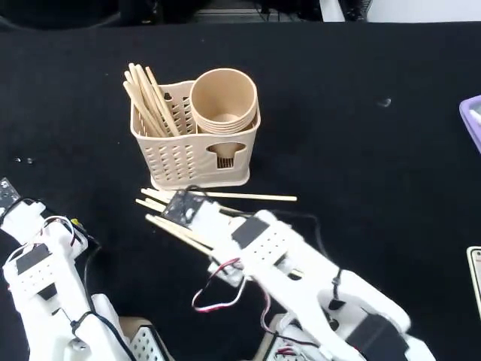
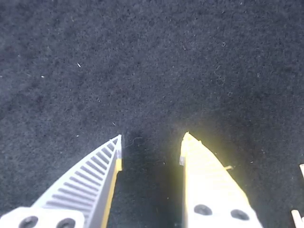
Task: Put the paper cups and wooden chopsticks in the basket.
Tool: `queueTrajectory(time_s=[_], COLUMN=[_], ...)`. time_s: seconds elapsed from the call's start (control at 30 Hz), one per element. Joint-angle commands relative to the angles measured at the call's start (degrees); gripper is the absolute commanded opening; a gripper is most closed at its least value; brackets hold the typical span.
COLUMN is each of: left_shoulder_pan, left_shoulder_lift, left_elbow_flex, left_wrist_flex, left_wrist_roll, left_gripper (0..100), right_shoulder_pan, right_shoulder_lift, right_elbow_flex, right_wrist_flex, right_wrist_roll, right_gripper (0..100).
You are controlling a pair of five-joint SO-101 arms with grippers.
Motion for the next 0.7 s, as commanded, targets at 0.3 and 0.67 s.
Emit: queueTrajectory(time_s=[0.3, 0.67], left_shoulder_pan=[0.5, 0.4], left_shoulder_lift=[-0.8, -0.8], left_elbow_flex=[-1.5, -1.5], left_wrist_flex=[-0.9, -0.9], left_wrist_roll=[-0.1, -0.1], left_gripper=[21, 21], right_shoulder_pan=[7.5, -3.9], right_shoulder_lift=[-6.3, -6.0], right_elbow_flex=[4.5, 6.1], right_wrist_flex=[0.7, -7.6], right_wrist_roll=[8.8, -0.5], right_gripper=[14.9, 15.5])
